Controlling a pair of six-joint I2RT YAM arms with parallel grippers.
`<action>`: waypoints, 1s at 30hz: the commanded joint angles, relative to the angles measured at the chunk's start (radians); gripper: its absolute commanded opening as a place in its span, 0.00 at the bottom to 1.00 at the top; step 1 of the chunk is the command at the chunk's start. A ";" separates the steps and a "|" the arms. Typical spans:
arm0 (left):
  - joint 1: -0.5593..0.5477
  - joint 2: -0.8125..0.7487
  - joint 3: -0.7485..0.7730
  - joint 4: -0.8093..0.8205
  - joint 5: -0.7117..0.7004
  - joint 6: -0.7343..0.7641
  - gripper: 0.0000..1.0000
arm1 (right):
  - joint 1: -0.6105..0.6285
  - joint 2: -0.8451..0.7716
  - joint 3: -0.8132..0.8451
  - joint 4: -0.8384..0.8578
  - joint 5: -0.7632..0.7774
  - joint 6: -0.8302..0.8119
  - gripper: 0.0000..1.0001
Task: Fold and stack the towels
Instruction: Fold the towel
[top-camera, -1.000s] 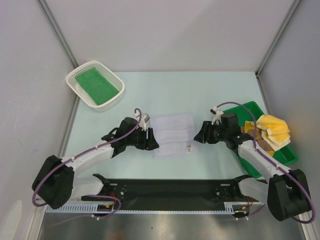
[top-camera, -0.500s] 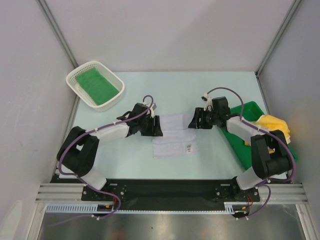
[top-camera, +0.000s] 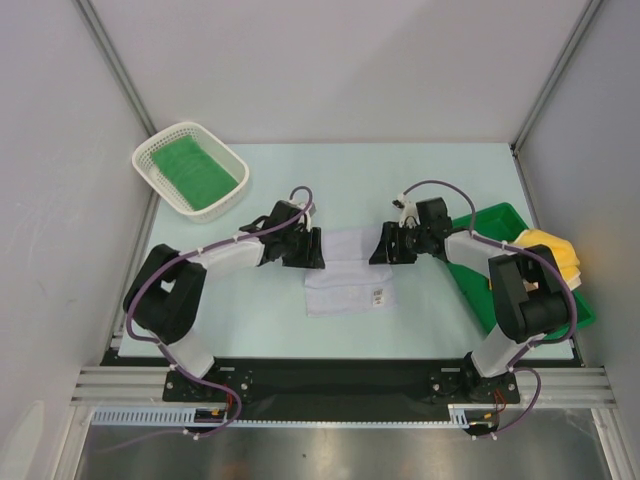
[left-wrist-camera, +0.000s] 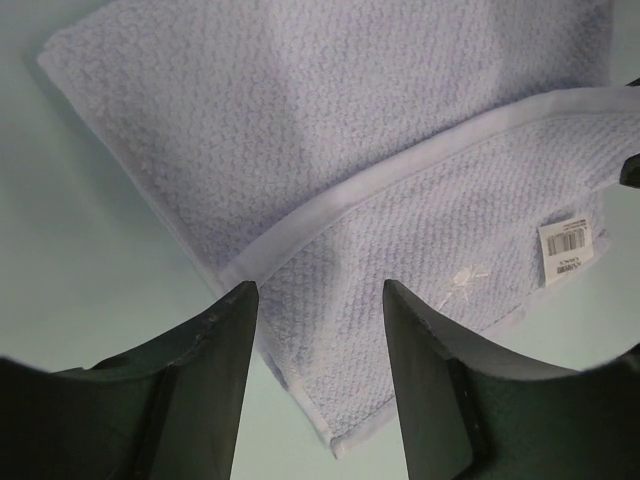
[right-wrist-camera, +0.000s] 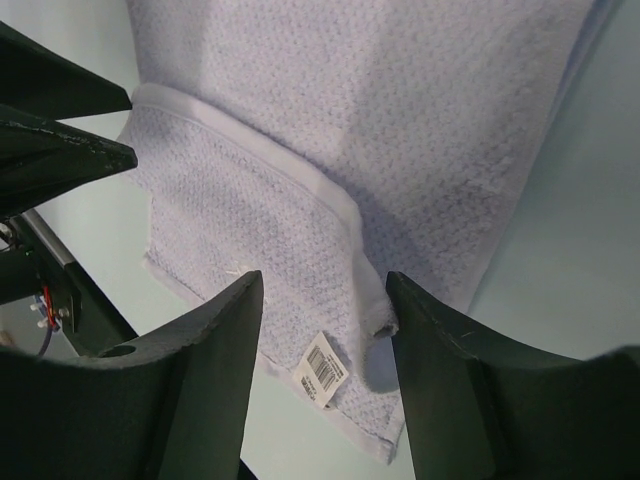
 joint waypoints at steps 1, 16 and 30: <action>0.005 -0.014 0.004 0.027 0.070 0.017 0.58 | 0.010 0.002 0.027 0.038 -0.053 -0.024 0.57; 0.001 -0.282 -0.237 0.150 0.166 -0.052 0.56 | 0.030 -0.170 -0.165 0.087 -0.096 0.005 0.55; 0.018 -0.254 -0.150 0.087 0.032 -0.055 0.61 | 0.064 -0.223 -0.240 0.079 0.026 -0.003 0.52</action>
